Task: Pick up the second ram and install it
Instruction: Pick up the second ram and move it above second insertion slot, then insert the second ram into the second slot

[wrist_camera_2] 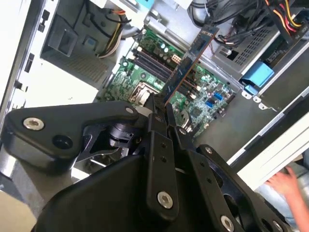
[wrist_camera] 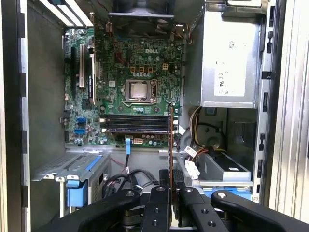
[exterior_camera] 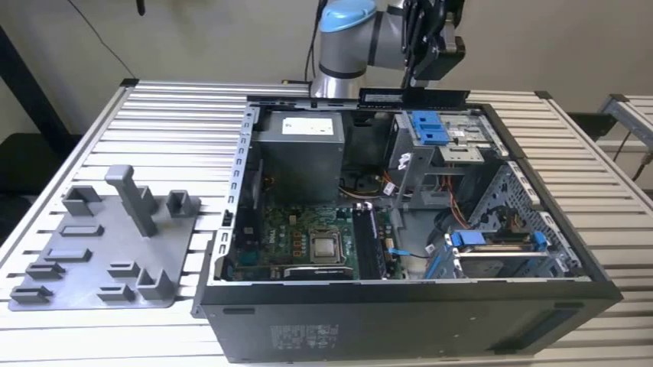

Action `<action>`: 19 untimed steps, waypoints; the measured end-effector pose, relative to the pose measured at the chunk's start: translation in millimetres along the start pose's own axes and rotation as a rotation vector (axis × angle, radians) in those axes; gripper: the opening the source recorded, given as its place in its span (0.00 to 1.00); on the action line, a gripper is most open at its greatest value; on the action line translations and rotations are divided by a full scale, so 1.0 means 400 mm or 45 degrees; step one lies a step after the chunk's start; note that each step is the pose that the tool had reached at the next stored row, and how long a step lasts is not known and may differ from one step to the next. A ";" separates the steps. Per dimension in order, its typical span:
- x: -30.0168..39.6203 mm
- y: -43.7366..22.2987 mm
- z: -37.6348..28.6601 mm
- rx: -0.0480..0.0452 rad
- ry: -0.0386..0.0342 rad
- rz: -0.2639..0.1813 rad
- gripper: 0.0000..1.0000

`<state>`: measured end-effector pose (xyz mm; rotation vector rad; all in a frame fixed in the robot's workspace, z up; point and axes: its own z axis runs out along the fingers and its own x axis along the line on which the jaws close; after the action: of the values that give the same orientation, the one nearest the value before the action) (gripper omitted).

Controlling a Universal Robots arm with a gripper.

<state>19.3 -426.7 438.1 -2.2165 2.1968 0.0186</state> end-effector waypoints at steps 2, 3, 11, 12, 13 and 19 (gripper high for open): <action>0.000 0.000 0.000 0.000 -0.0001 0.000 0.14; 0.000 0.000 0.000 0.000 -0.0001 0.000 0.14; 0.001 0.000 0.000 0.000 -0.0001 0.000 0.14; 0.001 0.000 0.000 0.000 0.0000 0.000 0.14; 0.001 0.000 0.000 0.000 -0.0001 0.001 0.14; 0.001 0.000 0.001 0.001 0.0005 0.061 0.14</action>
<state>19.3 -427.1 437.6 -2.1628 2.2494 0.0178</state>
